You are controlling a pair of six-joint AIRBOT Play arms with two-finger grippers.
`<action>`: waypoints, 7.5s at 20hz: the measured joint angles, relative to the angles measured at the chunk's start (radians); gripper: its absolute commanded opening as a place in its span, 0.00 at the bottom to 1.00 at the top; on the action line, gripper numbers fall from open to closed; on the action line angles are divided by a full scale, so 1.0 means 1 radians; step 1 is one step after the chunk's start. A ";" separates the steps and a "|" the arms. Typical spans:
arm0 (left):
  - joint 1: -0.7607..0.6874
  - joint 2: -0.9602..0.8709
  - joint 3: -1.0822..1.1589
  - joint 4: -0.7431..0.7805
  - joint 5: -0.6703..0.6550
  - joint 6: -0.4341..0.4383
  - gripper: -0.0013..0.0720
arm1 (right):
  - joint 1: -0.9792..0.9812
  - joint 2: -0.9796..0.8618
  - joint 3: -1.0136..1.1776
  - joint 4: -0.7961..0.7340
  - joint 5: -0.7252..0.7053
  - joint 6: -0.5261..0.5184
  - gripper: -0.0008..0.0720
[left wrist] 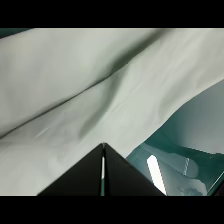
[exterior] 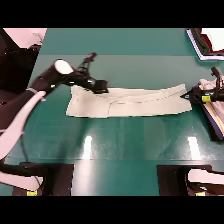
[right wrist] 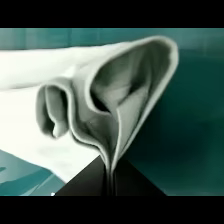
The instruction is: Fold the shirts.
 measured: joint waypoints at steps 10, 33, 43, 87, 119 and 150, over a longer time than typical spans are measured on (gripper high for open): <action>-0.186 -0.372 0.343 -0.018 -0.002 -0.058 0.06 | 0.249 0.118 0.341 0.005 0.134 0.199 0.02; 0.101 -0.074 0.452 0.328 -0.256 -0.078 0.06 | 0.719 -0.074 0.716 0.002 0.064 0.265 0.03; 0.415 0.252 0.453 0.441 -0.374 -0.077 0.06 | 1.154 -0.394 0.824 -0.018 -0.404 0.198 0.63; 0.291 0.281 0.339 0.221 -0.331 -0.041 0.06 | 0.385 -0.087 0.305 0.119 -0.265 0.249 0.02; 0.091 0.281 0.339 0.264 -0.161 -0.041 0.06 | -0.450 0.098 0.730 -0.080 0.086 0.275 0.03; 0.093 0.281 0.339 0.265 -0.151 -0.014 0.06 | -0.116 0.288 0.143 0.136 -0.033 0.280 0.04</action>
